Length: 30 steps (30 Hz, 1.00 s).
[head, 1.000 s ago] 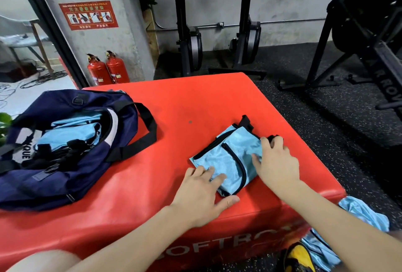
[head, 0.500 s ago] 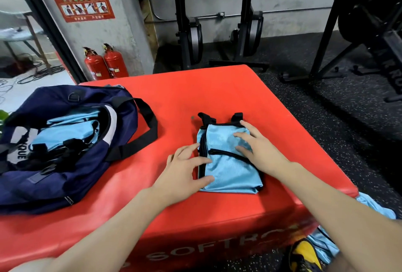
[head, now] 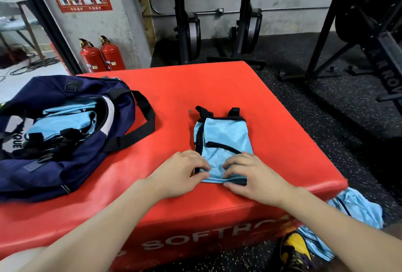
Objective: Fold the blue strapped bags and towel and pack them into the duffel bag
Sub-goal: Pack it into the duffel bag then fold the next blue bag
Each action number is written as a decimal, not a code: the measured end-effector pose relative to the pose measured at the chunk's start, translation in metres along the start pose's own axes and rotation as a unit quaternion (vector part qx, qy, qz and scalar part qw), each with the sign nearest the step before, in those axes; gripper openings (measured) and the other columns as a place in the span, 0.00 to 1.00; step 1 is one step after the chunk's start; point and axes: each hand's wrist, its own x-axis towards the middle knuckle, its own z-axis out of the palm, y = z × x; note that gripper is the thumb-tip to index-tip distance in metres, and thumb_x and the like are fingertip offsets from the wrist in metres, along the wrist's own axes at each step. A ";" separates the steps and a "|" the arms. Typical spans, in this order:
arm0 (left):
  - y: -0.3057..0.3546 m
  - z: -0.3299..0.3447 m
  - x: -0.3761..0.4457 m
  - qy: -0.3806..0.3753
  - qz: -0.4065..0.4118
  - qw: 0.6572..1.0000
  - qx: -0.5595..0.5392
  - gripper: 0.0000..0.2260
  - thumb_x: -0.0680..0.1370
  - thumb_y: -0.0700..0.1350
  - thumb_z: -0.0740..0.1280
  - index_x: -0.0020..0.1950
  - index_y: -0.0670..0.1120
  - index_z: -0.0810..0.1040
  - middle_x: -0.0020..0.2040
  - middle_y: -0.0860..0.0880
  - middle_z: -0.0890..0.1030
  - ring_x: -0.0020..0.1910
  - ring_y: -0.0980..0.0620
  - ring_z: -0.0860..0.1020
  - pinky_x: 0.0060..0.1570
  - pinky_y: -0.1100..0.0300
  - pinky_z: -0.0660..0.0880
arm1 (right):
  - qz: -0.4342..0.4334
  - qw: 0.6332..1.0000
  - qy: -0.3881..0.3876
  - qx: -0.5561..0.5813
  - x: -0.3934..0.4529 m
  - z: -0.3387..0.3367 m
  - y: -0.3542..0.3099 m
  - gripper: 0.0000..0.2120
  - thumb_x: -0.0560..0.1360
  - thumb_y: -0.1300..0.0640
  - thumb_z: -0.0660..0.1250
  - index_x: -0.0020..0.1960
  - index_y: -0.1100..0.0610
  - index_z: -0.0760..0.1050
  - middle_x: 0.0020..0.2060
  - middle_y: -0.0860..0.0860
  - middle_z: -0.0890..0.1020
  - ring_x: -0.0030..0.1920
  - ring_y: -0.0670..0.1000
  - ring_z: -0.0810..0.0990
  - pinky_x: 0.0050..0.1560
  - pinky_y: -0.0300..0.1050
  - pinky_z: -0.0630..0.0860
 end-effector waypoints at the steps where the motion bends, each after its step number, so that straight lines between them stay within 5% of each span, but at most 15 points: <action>1: 0.003 -0.001 -0.001 -0.006 -0.005 1.000 0.005 0.17 0.77 0.61 0.67 0.58 0.53 0.83 0.54 0.58 0.83 0.59 0.61 0.76 0.62 0.55 0.74 | -0.007 1.000 0.016 -0.005 0.000 0.001 0.000 0.10 0.76 0.42 0.69 0.50 0.47 0.83 0.54 0.42 0.81 0.57 0.46 0.78 0.62 0.50 0.74; 5: 0.008 0.000 -0.005 -0.039 -0.005 0.997 0.070 0.31 0.71 0.73 0.63 0.65 0.56 0.79 0.61 0.61 0.78 0.64 0.61 0.71 0.63 0.60 0.67 | 0.052 0.997 0.022 0.058 0.006 0.004 -0.005 0.08 0.75 0.44 0.67 0.46 0.47 0.82 0.50 0.38 0.82 0.55 0.41 0.78 0.63 0.53 0.72; 11: 0.009 0.006 0.003 0.057 -0.007 0.993 0.100 0.16 0.76 0.56 0.59 0.57 0.53 0.81 0.54 0.58 0.81 0.57 0.56 0.76 0.53 0.64 0.62 | 0.104 0.984 0.037 0.137 0.012 -0.017 -0.016 0.02 0.77 0.53 0.72 0.46 0.51 0.80 0.52 0.41 0.81 0.57 0.40 0.77 0.63 0.44 0.72; 15: 0.006 0.007 0.010 0.102 -0.039 0.993 0.038 0.12 0.77 0.52 0.62 0.56 0.49 0.80 0.55 0.55 0.82 0.59 0.53 0.78 0.60 0.62 0.65 | 0.150 0.988 -0.039 -0.012 0.001 -0.022 -0.017 0.23 0.73 0.37 0.68 0.63 0.46 0.71 0.65 0.40 0.71 0.67 0.42 0.69 0.68 0.42 0.67; 20: 0.011 0.005 0.014 0.137 -0.038 0.990 -0.017 0.08 0.77 0.50 0.73 0.49 0.53 0.75 0.59 0.57 0.81 0.70 0.60 0.70 0.67 0.61 0.63 | 0.214 0.976 -0.016 -0.040 0.000 -0.030 -0.007 0.16 0.69 0.46 0.64 0.55 0.49 0.72 0.54 0.43 0.77 0.53 0.49 0.78 0.53 0.47 0.75; 22: 0.017 0.003 0.015 0.162 -0.035 0.986 -0.033 0.08 0.77 0.55 0.70 0.48 0.55 0.73 0.56 0.57 0.82 0.65 0.58 0.73 0.64 0.64 0.65 | 0.220 0.975 0.003 0.025 0.001 -0.040 -0.003 0.14 0.67 0.46 0.63 0.50 0.49 0.75 0.43 0.44 0.80 0.43 0.48 0.78 0.46 0.47 0.75; 25: 0.025 0.000 0.012 0.167 -0.066 0.982 -0.056 0.13 0.79 0.61 0.62 0.48 0.52 0.71 0.40 0.53 0.78 0.46 0.56 0.73 0.46 0.67 0.67 | 0.214 0.971 0.005 0.104 0.006 -0.058 -0.002 0.08 0.66 0.50 0.64 0.43 0.51 0.75 0.32 0.45 0.78 0.33 0.44 0.73 0.38 0.41 0.70; 28: 0.029 -0.002 0.013 0.183 -0.096 0.977 -0.059 0.16 0.80 0.63 0.61 0.50 0.51 0.70 0.27 0.52 0.69 0.29 0.53 0.68 0.32 0.55 0.67 | 0.216 0.963 0.018 0.162 0.011 -0.065 0.005 0.09 0.63 0.47 0.62 0.38 0.51 0.73 0.29 0.43 0.70 0.31 0.42 0.67 0.34 0.42 0.64; 30: 0.028 -0.002 0.018 0.191 -0.127 0.971 -0.062 0.13 0.80 0.61 0.62 0.51 0.53 0.72 0.26 0.52 0.69 0.26 0.51 0.69 0.33 0.51 0.69 | 0.236 0.951 0.042 0.195 0.016 -0.061 0.013 0.08 0.64 0.48 0.64 0.39 0.52 0.75 0.29 0.42 0.71 0.32 0.42 0.68 0.35 0.44 0.64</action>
